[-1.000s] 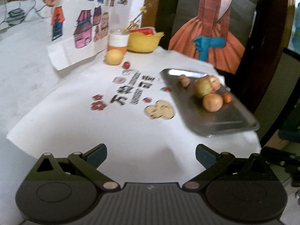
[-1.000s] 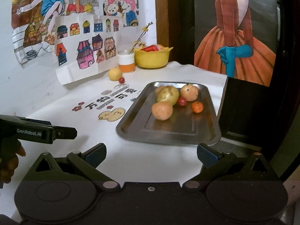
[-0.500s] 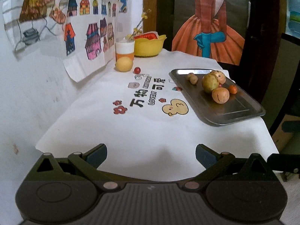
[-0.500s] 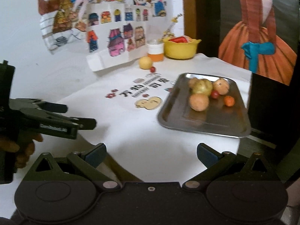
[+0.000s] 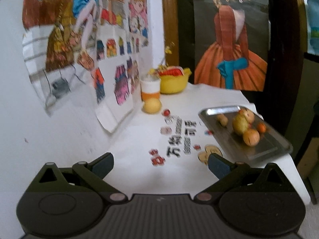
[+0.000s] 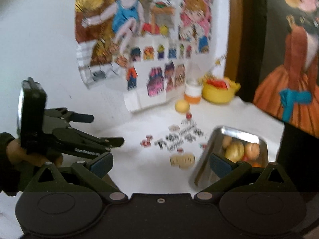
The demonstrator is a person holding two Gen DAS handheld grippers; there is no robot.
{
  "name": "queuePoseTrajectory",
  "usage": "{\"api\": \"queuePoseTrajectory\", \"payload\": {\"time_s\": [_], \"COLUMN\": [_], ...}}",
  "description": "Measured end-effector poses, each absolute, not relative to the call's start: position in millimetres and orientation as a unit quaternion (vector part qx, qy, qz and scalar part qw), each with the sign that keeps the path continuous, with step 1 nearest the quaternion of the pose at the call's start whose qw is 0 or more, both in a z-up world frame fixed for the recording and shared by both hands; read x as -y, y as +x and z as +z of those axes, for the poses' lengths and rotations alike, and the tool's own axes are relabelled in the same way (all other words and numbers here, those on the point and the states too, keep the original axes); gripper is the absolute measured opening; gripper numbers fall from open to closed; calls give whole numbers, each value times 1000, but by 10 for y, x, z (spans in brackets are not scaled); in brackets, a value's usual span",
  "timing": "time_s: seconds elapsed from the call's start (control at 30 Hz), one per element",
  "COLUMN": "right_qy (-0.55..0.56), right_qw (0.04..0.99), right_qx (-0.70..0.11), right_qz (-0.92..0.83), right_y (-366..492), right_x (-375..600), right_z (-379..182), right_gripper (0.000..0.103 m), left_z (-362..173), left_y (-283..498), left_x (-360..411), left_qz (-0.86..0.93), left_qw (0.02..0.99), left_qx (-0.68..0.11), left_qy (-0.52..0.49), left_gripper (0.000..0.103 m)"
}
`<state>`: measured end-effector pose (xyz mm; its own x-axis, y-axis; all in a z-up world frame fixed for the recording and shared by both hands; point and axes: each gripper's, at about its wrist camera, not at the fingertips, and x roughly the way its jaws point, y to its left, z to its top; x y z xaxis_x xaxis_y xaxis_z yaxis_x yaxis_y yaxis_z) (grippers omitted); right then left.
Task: Organize fruits
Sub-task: 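Move the right gripper to the red cherry tomato while the left approaches the yellow lemon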
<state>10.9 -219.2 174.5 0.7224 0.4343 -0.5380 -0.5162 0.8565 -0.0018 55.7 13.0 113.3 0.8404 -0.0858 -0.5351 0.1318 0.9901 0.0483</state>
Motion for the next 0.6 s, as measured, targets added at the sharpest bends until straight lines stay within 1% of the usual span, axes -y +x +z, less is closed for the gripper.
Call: {"api": "queuePoseTrajectory", "payload": {"time_s": [0.17,0.33,0.47,0.6], "right_qy": [-76,-59,-114,-174], "right_qw": [927,931,932,927], "right_qx": [-237,-226,-208,-200], "right_qz": [279,281,273,266], "right_y": [325,713,1074,1438], "right_x": [2109,2099,2041,2067], "right_z": [2169,2473,2457,2218], "right_gripper": [102,102,102,102], "left_z": [1297,1367,1296,1170], "left_y": [738,1037,1416,1805], "left_x": [-192,-201,-209,-169], "left_qz": [-50,-36,-37,-44], "left_qw": [964,970,971,969], "left_qx": [-256,-235,-234,-242], "left_qy": [50,51,20,-2], "left_gripper": [103,103,103,103]}}
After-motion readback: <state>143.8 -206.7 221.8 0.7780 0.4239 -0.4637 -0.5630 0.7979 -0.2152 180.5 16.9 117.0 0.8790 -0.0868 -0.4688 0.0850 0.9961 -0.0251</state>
